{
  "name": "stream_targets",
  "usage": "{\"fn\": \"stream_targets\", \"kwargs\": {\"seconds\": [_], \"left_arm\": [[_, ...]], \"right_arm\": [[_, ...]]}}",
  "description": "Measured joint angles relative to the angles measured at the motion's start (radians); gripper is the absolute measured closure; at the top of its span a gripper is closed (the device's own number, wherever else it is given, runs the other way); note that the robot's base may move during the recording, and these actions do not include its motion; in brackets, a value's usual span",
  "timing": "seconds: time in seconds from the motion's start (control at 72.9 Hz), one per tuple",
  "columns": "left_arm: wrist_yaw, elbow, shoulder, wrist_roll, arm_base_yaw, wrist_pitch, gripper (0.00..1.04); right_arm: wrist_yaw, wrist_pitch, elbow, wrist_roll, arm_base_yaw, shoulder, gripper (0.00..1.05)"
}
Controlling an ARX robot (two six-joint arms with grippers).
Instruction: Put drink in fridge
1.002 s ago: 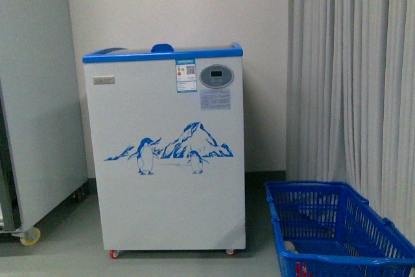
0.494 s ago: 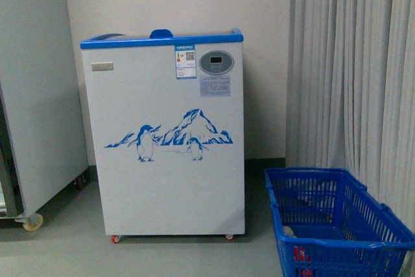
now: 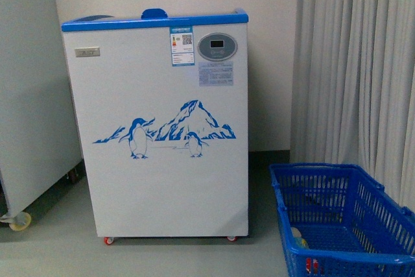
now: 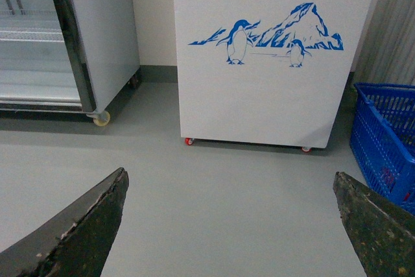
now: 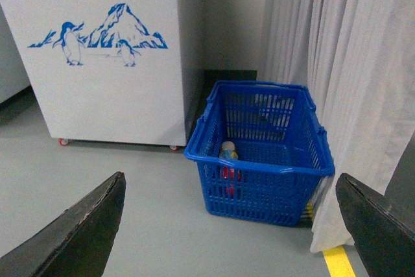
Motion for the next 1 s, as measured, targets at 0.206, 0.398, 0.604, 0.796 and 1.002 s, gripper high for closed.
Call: {"fn": "stream_targets", "kwargs": {"seconds": [0.206, 0.398, 0.604, 0.796, 1.002], "left_arm": [[0.0, 0.0, 0.0, 0.0, 0.0, 0.0, 0.08], [-0.001, 0.0, 0.0, 0.0, 0.0, 0.0, 0.08], [0.0, 0.0, 0.0, 0.0, 0.0, 0.0, 0.08], [-0.001, 0.0, 0.0, 0.0, 0.0, 0.0, 0.08], [0.0, 0.0, 0.0, 0.0, 0.0, 0.0, 0.08]], "right_arm": [[-0.002, 0.0, 0.0, 0.0, 0.0, 0.0, 0.08], [-0.003, 0.0, 0.0, 0.0, 0.0, 0.0, 0.08], [-0.003, 0.0, 0.0, 0.0, 0.0, 0.0, 0.08], [-0.003, 0.0, 0.0, 0.0, 0.0, 0.0, 0.08], [-0.003, 0.0, 0.0, 0.0, 0.0, 0.0, 0.08]]}}
